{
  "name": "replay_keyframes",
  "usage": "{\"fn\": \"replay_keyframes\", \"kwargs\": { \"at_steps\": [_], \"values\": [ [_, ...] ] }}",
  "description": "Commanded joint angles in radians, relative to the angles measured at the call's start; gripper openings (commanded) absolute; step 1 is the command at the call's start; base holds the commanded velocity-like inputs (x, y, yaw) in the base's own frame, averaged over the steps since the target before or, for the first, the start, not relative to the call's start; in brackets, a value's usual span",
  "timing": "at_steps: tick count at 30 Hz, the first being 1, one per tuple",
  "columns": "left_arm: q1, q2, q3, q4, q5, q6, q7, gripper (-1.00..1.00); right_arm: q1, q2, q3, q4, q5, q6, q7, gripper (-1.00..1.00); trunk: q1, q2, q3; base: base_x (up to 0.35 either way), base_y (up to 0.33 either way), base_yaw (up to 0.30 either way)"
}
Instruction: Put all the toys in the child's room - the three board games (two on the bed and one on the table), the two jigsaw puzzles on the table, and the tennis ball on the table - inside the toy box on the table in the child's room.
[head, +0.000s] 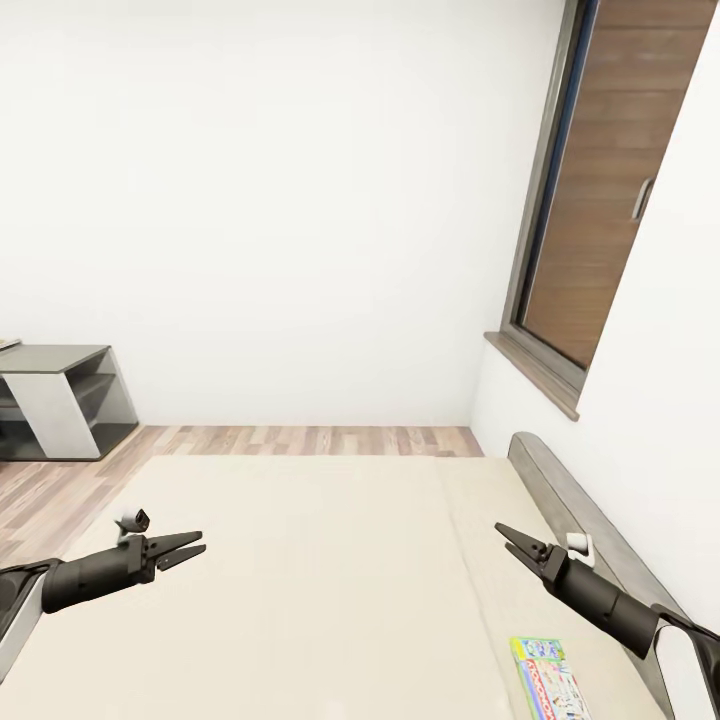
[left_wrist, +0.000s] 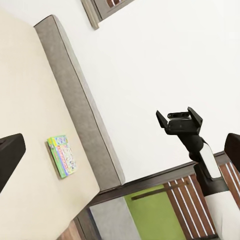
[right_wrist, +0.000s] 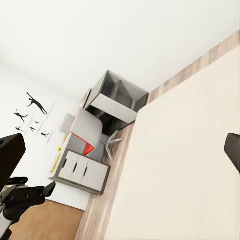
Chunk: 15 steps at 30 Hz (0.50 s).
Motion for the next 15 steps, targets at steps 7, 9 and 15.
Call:
{"fn": "replay_keyframes", "kwargs": {
  "at_steps": [7,9,15],
  "values": [
    [-0.001,0.000,0.000,0.000,0.002,0.010,-0.002,1.00,-0.001,0.000,-0.001,0.000,0.002,0.003,0.004,1.00,0.001,-0.002,-0.002,0.000,-0.007,0.000],
    [-0.001,0.000,0.000,0.000,0.002,0.010,-0.002,1.00,-0.001,0.000,-0.001,0.000,0.002,0.004,0.004,1.00,0.001,-0.002,-0.002,0.000,-0.002,0.000],
    [-0.001,0.000,0.000,0.000,0.002,0.010,-0.002,1.00,-0.001,0.000,-0.001,0.000,0.002,0.003,0.004,1.00,0.001,-0.002,-0.002,0.000,-0.044,0.000]
  ]
}}
